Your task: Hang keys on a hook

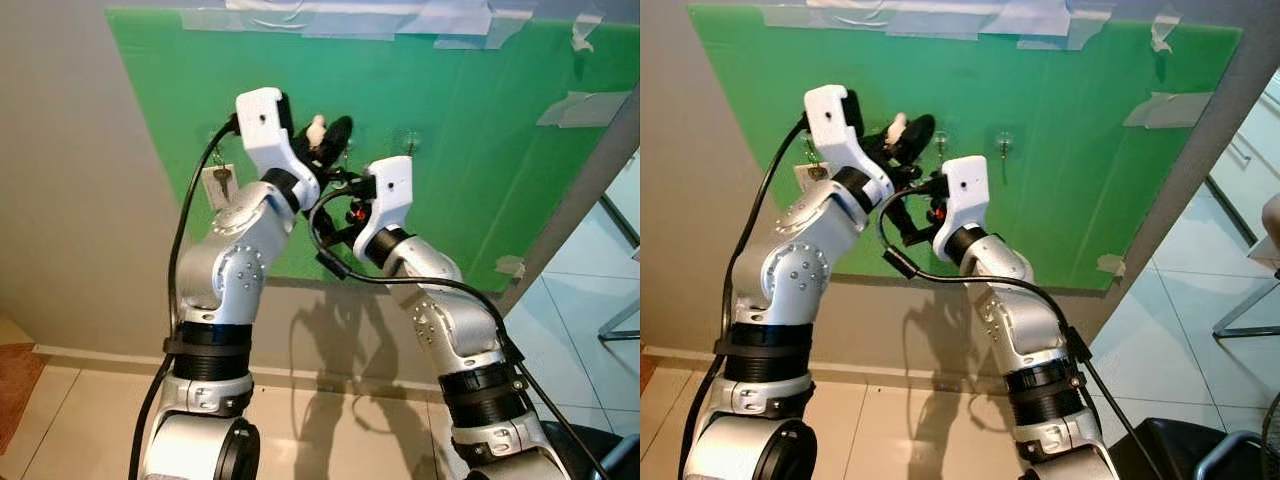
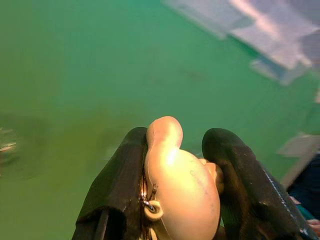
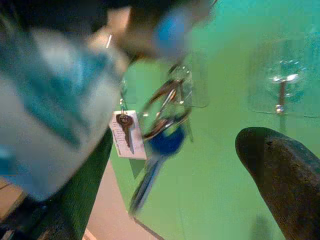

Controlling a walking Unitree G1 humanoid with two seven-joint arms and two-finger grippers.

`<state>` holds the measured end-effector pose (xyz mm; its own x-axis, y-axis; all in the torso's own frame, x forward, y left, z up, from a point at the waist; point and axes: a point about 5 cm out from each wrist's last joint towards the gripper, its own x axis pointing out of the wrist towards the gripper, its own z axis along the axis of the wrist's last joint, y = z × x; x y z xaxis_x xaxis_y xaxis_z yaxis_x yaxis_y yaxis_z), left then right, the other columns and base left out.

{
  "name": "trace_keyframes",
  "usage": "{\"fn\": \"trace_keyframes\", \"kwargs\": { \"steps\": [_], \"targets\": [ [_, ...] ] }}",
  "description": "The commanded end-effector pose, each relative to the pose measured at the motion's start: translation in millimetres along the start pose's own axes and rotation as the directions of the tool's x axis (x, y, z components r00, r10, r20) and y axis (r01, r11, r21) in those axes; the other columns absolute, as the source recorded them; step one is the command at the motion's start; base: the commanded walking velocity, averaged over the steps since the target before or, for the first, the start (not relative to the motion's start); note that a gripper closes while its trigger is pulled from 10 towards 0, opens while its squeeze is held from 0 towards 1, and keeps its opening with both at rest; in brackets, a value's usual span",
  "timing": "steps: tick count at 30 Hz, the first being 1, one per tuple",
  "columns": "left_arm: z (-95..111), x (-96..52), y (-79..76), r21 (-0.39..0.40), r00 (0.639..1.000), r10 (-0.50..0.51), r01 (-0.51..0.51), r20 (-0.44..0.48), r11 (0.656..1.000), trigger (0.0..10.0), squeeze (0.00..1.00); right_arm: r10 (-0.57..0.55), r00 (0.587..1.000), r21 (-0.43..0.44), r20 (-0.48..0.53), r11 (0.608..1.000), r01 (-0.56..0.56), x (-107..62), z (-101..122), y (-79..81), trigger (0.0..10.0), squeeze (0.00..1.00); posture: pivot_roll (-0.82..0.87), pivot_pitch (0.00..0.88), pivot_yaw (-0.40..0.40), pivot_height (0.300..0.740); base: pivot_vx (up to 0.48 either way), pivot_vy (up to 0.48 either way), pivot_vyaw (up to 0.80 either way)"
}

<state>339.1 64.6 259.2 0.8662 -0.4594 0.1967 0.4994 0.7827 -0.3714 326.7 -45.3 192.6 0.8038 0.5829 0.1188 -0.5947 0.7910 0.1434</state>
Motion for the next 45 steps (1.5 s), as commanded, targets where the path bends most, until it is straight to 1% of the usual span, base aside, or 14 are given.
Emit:
{"fn": "trace_keyframes", "kwargs": {
  "steps": [1, 10, 14, 16, 20, 27, 39, 42, 45],
  "targets": [
    [9.5, 0.9, -8.8, 0.016, 0.999, -0.026, 0.026, 0.025, 1.000, 0.0, 0.00, 0.003, 1.000, -0.027, 0.011, 1.000, -0.003, 3.1, 3.1, 0.4, 10.0, 0.00, -0.09, 0.000, 0.033, 0.740, 0.000, 0.000, 0.00],
    [12.4, 0.6, -15.5, 0.012, 0.999, -0.045, 0.045, 0.029, 0.999, 0.0, 0.00, -0.004, 1.000, -0.033, 0.015, 0.999, 0.004, 6.5, 0.1, -1.1, 10.0, 0.00, -0.09, 0.000, 0.032, 0.740, 0.000, 0.000, 0.00],
    [11.5, 0.4, -15.7, 0.014, 0.999, -0.044, 0.044, 0.024, 0.999, 0.0, 0.00, -0.014, 1.000, -0.038, 0.020, 0.999, 0.015, 6.6, 0.3, -2.4, 10.0, 0.00, -0.09, 0.000, 0.032, 0.740, 0.000, 0.000, 0.00],
    [9.7, 0.2, -15.6, 0.017, 0.999, -0.040, 0.040, 0.017, 0.999, 0.0, 0.00, -0.056, 0.998, -0.044, 0.042, 0.997, 0.058, 6.3, 4.2, -7.9, 10.0, 0.00, -0.09, 0.000, 0.031, 0.740, 0.000, 0.000, 0.00],
    [8.5, 0.0, -15.4, 0.016, 0.999, -0.036, 0.036, 0.011, 0.999, 0.0, 0.00, -0.084, 0.995, -0.050, 0.056, 0.995, 0.087, 6.3, 6.8, -13.1, 10.0, 0.00, -0.09, 0.000, 0.031, 0.740, 0.000, 0.000, 0.00],
    [8.7, 0.3, -15.3, 0.015, 0.999, -0.032, 0.032, 0.010, 0.999, 0.0, 0.00, -0.111, 0.991, -0.053, 0.071, 0.992, 0.115, 6.6, 8.4, -17.1, 10.0, 0.00, -0.09, 0.000, 0.030, 0.740, 0.000, 0.000, 0.00],
    [10.1, 0.4, -14.5, 0.008, 1.000, -0.024, 0.024, 0.017, 1.000, 0.0, 0.00, -0.150, 0.985, -0.029, 0.086, 0.988, 0.153, 7.3, 9.8, -21.3, 10.0, 0.00, -0.09, 0.000, 0.029, 0.740, 0.000, 0.000, 0.00],
    [10.4, 0.5, -15.2, 0.001, 0.999, -0.028, 0.028, 0.018, 1.000, 0.0, 0.00, -0.159, 0.984, -0.029, 0.082, 0.986, 0.162, 8.4, 9.7, -21.9, 10.0, 0.00, -0.09, 0.000, 0.029, 0.740, 0.000, 0.000, 0.00],
    [8.8, 0.7, -16.7, -0.036, 0.999, -0.035, 0.035, 0.014, 0.999, 0.0, 0.00, -0.156, 0.984, -0.021, 0.081, 0.987, 0.159, 9.6, 9.6, -20.5, 10.0, 0.00, -0.09, 0.000, 0.028, 0.740, 0.000, 0.000, 0.00]
  ]
}}
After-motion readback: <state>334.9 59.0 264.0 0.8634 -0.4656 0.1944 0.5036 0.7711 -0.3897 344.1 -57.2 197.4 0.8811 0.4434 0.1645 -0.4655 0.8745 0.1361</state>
